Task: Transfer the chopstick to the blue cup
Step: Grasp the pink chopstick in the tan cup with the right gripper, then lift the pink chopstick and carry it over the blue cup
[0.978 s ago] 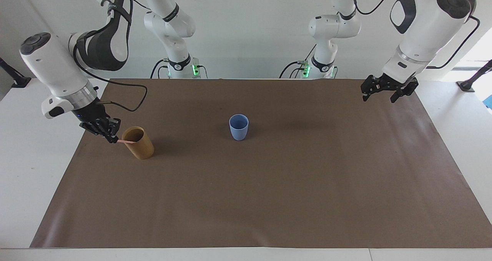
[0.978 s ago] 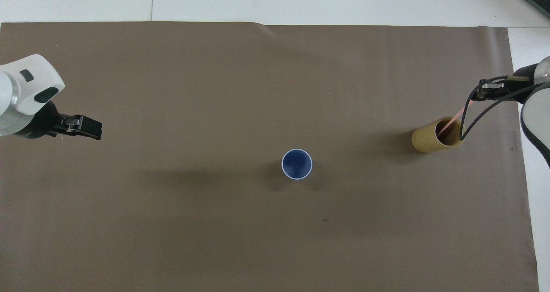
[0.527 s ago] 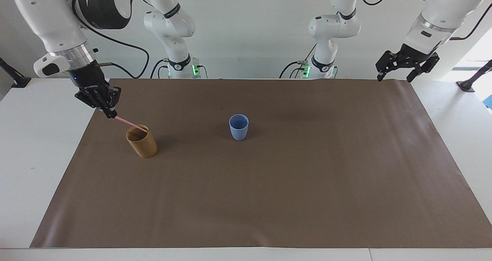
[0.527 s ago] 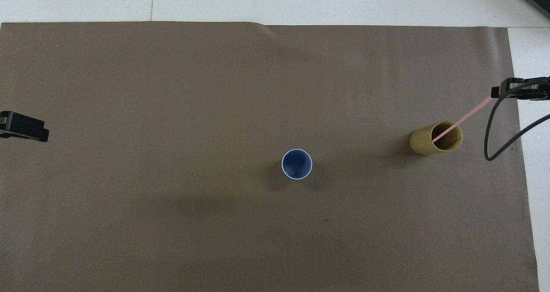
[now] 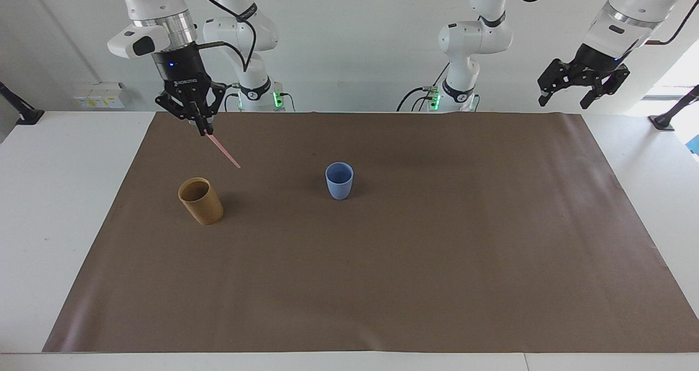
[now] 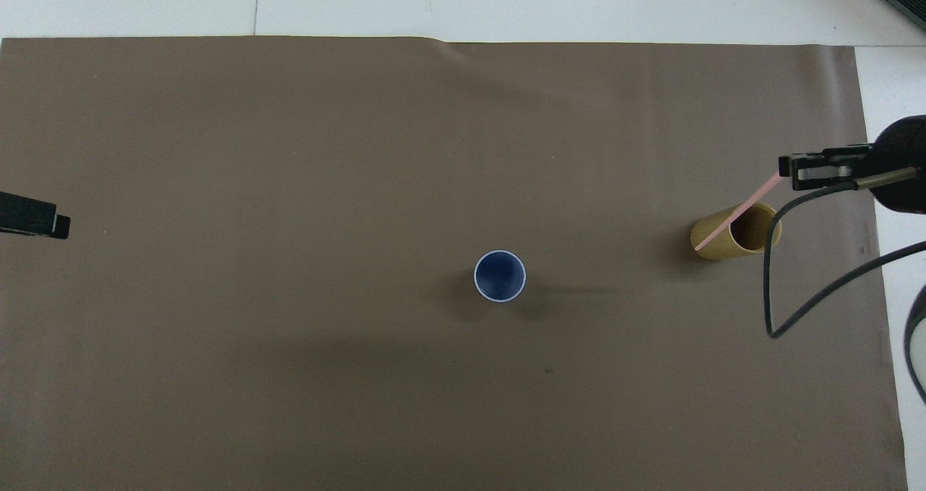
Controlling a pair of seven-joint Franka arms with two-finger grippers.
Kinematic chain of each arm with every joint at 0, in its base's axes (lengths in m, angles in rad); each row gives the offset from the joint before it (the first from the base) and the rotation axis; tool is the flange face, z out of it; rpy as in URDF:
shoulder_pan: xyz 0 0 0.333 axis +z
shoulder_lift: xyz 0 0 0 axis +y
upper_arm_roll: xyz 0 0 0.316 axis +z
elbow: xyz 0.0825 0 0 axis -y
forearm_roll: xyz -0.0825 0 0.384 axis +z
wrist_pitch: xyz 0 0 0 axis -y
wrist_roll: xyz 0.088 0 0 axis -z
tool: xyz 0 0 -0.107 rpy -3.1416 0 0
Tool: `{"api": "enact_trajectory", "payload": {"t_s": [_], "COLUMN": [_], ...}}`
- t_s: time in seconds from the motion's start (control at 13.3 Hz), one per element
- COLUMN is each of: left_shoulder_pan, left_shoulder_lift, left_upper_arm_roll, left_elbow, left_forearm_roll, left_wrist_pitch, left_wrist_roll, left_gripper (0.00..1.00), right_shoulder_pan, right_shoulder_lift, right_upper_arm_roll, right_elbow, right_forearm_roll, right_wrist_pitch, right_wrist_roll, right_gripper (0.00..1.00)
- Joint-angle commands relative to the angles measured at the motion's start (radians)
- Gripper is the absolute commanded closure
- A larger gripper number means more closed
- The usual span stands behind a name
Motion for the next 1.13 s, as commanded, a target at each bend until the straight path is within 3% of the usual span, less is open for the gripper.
{"api": "enact_trajectory", "payload": {"t_s": [0.0, 0.3, 1.05], "left_shoulder_pan": [0.015, 0.012, 0.011], "left_shoulder_lift": [-0.04, -0.046, -0.046], "left_upper_arm_roll": [-0.005, -0.005, -0.005], "left_elbow": [-0.058, -0.075, -0.074], "left_forearm_roll": [-0.019, -0.019, -0.002], "left_wrist_pitch": [0.018, 0.02, 0.012], "left_wrist_roll": [0.031, 0.03, 0.03], "left_gripper": [0.0, 0.0, 0.0], "right_shoulder_pan": [0.132, 0.253, 0.385], "right_shoulder_lift": [-0.022, -0.016, 0.024], "right_upper_arm_roll": [-0.001, -0.001, 0.004], "right_elbow": [-0.028, -0.129, -0.215], "right_forearm_roll": [-0.019, -0.019, -0.018], "right_wrist_pitch": [0.034, 0.206, 0.312], "right_wrist_roll": [0.073, 0.078, 0.107], "right_gripper": [1.0, 1.0, 1.0]}}
